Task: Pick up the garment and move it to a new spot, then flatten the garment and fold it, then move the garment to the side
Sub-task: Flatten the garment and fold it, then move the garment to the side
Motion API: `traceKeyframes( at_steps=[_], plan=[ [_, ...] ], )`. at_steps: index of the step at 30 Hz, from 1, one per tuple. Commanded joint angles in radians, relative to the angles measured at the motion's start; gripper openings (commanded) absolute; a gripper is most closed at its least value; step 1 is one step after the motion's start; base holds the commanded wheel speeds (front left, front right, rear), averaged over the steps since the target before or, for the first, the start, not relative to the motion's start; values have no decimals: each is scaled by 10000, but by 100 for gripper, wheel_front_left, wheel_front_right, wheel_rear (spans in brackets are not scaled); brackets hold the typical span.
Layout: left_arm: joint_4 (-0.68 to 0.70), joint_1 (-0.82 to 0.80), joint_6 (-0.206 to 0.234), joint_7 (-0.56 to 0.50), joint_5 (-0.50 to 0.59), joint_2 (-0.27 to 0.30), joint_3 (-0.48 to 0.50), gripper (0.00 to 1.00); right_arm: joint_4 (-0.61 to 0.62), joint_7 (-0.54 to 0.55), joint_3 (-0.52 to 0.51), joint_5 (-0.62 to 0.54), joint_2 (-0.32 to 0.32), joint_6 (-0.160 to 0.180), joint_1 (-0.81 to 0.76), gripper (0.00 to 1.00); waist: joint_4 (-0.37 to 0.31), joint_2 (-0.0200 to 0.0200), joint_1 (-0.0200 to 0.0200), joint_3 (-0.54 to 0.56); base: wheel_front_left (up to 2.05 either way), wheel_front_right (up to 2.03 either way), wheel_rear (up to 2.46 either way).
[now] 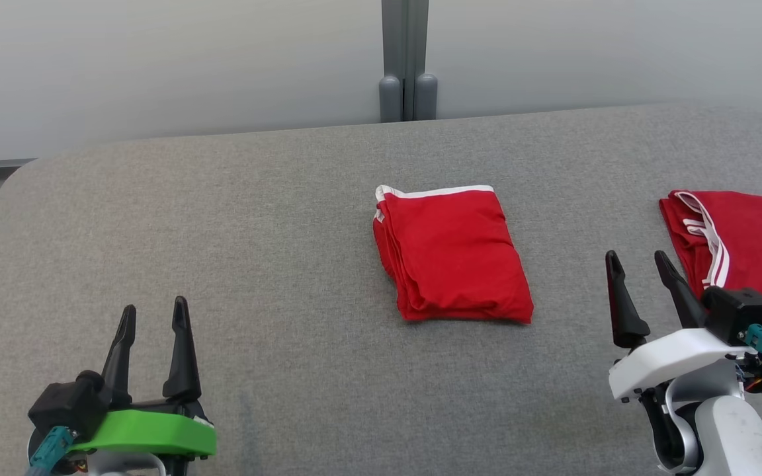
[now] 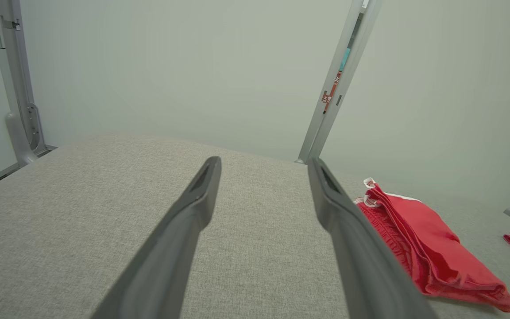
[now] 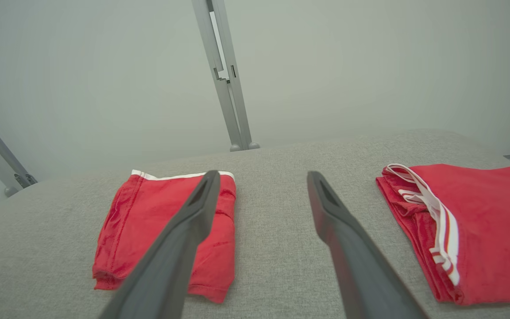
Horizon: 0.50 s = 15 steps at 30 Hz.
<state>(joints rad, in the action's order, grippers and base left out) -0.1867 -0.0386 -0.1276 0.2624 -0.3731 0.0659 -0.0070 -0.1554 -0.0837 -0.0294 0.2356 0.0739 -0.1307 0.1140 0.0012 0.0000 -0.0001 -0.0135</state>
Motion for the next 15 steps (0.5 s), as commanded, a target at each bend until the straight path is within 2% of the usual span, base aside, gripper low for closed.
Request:
traceKeyframes(
  at_steps=[1, 10, 15],
  plan=[
    [25, 171, -48, 27, 39, -12, 16, 100, 30, 20, 4, 63, -23, 2, -91, 100, 20, 0, 1, -6, 0, 0, 0],
    [136, -60, -48, 27, 88, -6, -34, 100, -4, 316, -76, -159, -26, 2, 214, 100, 253, 0, 1, -258, 0, 0, 0],
    [330, -326, -48, 28, 75, -8, -103, 100, -387, 1203, -165, -243, -51, 2, 1150, 100, 583, 0, 1, -679, 0, 0, 0]
  ],
)
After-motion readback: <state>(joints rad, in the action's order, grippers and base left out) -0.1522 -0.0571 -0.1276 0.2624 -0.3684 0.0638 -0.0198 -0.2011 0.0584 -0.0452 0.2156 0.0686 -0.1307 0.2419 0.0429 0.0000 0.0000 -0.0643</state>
